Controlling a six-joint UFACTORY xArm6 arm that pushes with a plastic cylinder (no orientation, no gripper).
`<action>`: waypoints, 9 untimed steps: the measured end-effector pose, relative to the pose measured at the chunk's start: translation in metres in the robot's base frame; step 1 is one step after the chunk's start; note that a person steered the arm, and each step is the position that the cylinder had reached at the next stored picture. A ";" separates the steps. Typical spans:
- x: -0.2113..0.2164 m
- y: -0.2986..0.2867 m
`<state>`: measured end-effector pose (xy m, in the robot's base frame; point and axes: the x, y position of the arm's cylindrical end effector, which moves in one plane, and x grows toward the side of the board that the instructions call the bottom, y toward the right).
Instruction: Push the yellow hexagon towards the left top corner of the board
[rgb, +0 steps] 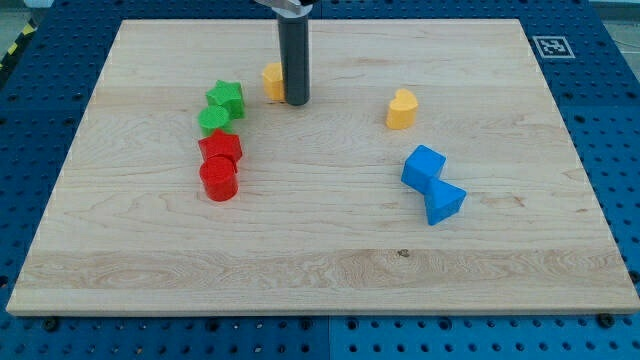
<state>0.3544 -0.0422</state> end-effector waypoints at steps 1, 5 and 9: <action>-0.018 -0.025; -0.064 -0.035; -0.094 -0.064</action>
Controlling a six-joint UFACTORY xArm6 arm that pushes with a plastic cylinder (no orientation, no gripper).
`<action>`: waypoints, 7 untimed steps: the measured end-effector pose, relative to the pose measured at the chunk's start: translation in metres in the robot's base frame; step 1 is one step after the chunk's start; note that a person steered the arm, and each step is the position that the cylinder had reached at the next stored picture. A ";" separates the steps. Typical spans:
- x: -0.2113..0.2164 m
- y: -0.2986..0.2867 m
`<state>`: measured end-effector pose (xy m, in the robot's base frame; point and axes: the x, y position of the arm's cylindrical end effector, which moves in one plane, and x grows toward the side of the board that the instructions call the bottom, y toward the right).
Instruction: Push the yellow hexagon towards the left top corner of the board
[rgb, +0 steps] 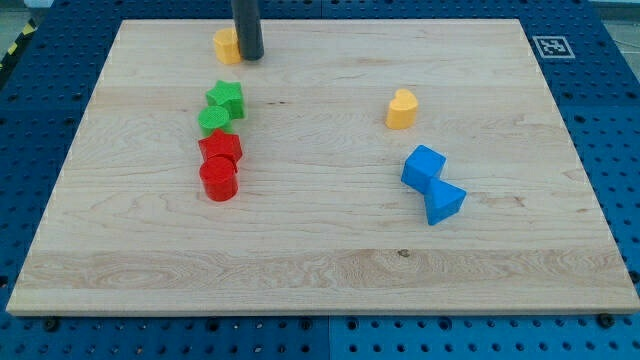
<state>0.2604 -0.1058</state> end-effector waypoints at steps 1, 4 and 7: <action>0.003 -0.010; -0.001 -0.076; 0.039 -0.076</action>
